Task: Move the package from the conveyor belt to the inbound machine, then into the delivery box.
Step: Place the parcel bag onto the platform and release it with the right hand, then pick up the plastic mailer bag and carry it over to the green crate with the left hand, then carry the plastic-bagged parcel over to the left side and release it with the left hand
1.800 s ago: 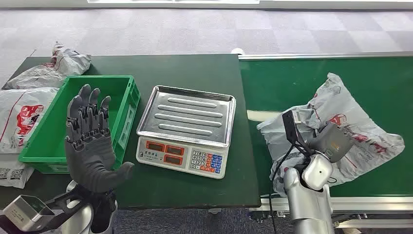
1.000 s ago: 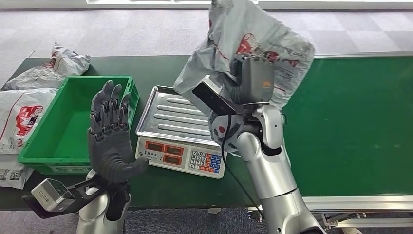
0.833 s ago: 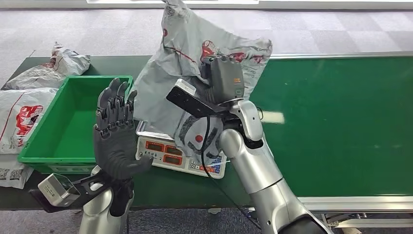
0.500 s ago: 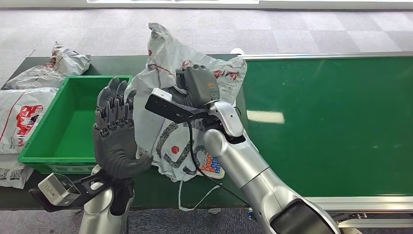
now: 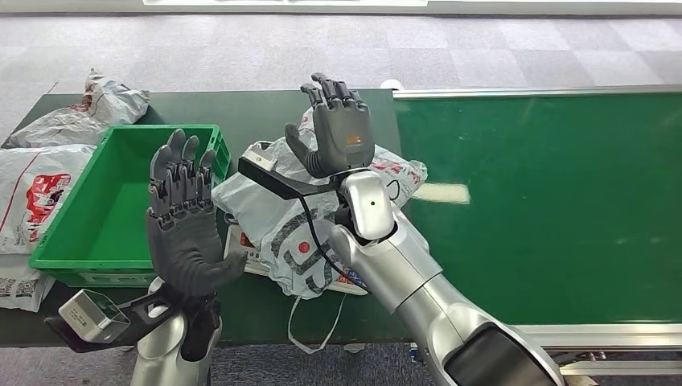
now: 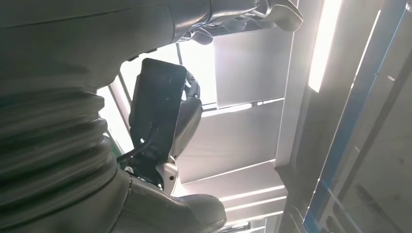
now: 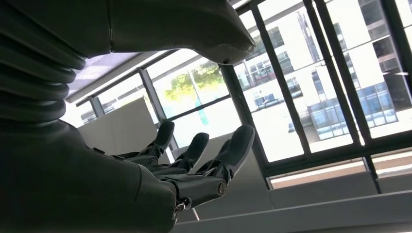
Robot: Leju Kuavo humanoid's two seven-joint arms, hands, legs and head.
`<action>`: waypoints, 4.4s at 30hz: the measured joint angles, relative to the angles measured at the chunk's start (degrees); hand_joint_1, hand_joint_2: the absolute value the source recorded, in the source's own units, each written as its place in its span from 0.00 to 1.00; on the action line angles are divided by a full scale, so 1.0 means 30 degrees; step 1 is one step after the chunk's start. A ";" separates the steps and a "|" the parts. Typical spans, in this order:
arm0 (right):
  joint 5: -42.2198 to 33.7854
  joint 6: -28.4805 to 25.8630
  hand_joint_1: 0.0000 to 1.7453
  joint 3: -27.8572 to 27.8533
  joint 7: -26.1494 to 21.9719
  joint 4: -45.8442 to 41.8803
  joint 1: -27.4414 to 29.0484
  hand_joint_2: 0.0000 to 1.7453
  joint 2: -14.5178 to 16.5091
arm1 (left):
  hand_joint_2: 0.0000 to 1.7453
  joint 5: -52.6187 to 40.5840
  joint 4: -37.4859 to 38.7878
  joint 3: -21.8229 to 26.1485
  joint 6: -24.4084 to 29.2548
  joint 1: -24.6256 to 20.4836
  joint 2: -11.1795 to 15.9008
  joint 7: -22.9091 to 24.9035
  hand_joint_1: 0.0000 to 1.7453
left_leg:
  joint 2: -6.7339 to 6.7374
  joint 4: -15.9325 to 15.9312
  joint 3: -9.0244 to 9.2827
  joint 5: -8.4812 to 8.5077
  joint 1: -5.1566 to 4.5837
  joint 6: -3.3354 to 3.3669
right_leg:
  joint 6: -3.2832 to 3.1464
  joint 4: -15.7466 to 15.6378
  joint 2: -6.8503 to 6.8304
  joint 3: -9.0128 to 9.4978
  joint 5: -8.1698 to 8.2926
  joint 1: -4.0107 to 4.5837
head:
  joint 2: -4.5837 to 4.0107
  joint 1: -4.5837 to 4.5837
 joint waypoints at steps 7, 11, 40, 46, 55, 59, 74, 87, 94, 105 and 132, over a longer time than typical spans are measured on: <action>0.0475 0.0018 0.00 -0.0226 0.0354 -0.0572 0.0186 0.00 -0.0140 | 1.00 0.0000 -0.0018 -0.0016 0.0033 0.0203 0.0027 0.0004 0.00 | 0.0001 0.0000 0.0003 0.0000 0.0000 0.0000 | 0.0000 -0.0002 0.0000 0.0000 0.0001 0.0000 | 0.0000 0.0000; 0.0475 0.0020 0.00 -0.0233 0.0354 -0.0683 0.0208 0.00 -0.0162 | 1.00 0.0000 -0.0073 -0.0016 0.0033 0.0222 0.0031 0.0007 0.00 | 0.0002 0.0000 0.0004 0.0001 0.0000 -0.0001 | -0.0001 -0.0001 0.0000 0.0000 0.0001 0.0001 | 0.0000 0.0000; -0.9806 -0.3528 0.00 -0.6703 -1.4650 -2.3143 0.9366 1.00 -0.0126 | 1.00 -2.0621 1.1972 -0.0268 1.0670 -0.7577 0.0845 1.0031 0.00 | -0.0096 0.0012 0.0027 -0.0003 -0.0016 0.0020 | 0.0027 -0.0024 -0.0104 0.0053 -0.0002 -0.0019 | 0.0000 -0.0002; -0.9817 -0.3472 0.00 -0.6805 -1.4279 -2.3066 0.9428 1.00 -0.0135 | 1.00 -2.2959 1.7349 -0.1246 0.7903 -0.9375 0.0953 1.0688 0.00 | -0.0081 0.0012 0.0023 0.0006 -0.0016 0.0017 | 0.0022 -0.0016 -0.0086 0.0049 0.0004 -0.0018 | 0.0000 -0.0002; -0.9586 -0.3426 0.00 -0.6384 -1.3786 -2.1859 0.9342 1.00 -0.0129 | 1.00 -2.4888 2.1685 -0.4271 0.3093 -1.1411 0.0792 0.7958 1.00 | -0.0199 0.0002 0.0267 -0.0114 -0.0014 0.0078 | 0.0093 -0.0021 -0.0177 0.0382 -0.0160 -0.0033 | 0.0000 0.0000; -0.9373 -0.3419 0.00 -0.6375 -1.3678 -2.1495 0.9337 1.00 -0.0127 | 1.00 -2.4055 2.2292 -0.4830 0.1921 -1.1729 0.0765 0.6413 1.00 | -0.0209 0.0002 0.0371 -0.0144 -0.0016 0.0102 | 0.0116 -0.0022 -0.0189 0.0496 -0.0202 -0.0059 | 0.0000 0.0000; -0.8510 -0.3419 0.00 -0.6459 -1.3228 -2.1232 0.9399 1.00 -0.0133 | 1.00 -2.0134 2.2427 -0.5020 0.2317 -1.1761 0.0617 0.4214 1.00 | -0.0202 0.0003 0.0355 -0.0142 -0.0026 0.0099 | 0.0121 -0.0018 -0.0165 0.0446 -0.0195 -0.0073 | 0.0000 0.0002; -0.9754 -0.3419 0.00 -0.7092 -1.4150 -2.0842 0.9923 1.00 -0.0259 | 1.00 0.1498 1.1523 0.1465 -0.6888 -0.8726 0.0856 0.1545 0.98 | -0.0170 0.0003 0.0225 -0.0135 -0.0023 0.0075 | 0.0106 -0.0006 -0.0129 0.0289 -0.0196 -0.0068 | 0.0000 0.0000; -0.9119 -0.3424 0.00 -0.7320 -1.3539 -2.0753 0.9976 1.00 -0.0280 | 1.00 -0.3031 0.6950 0.3567 0.2326 -0.7741 0.0957 0.3168 1.00 | -0.0175 0.0003 0.0218 -0.0131 -0.0021 0.0073 | 0.0101 -0.0008 -0.0138 0.0284 -0.0197 -0.0064 | 0.0000 0.0002; -0.8076 -0.3441 0.00 -0.7453 -1.2252 -2.0786 1.0017 1.00 -0.0280 | 1.00 -2.2127 0.8685 0.2850 1.7366 -0.8220 0.2131 0.9844 1.00 | -0.0139 0.0006 0.0218 -0.0129 -0.0025 0.0073 | 0.0088 -0.0009 -0.0109 0.0267 -0.0175 -0.0073 | 0.0000 0.0000; -0.8481 -0.3441 0.00 -0.6772 -1.2390 -2.0560 1.0038 1.00 -0.0280 | 0.50 -2.7569 2.2295 0.7105 1.8120 -0.9978 0.7699 2.2081 0.00 | 0.0015 -0.0002 0.0204 -0.0157 0.0003 -0.0016 | -0.0007 0.0018 0.0040 0.0198 -0.0161 -0.0002 | 0.0000 0.0000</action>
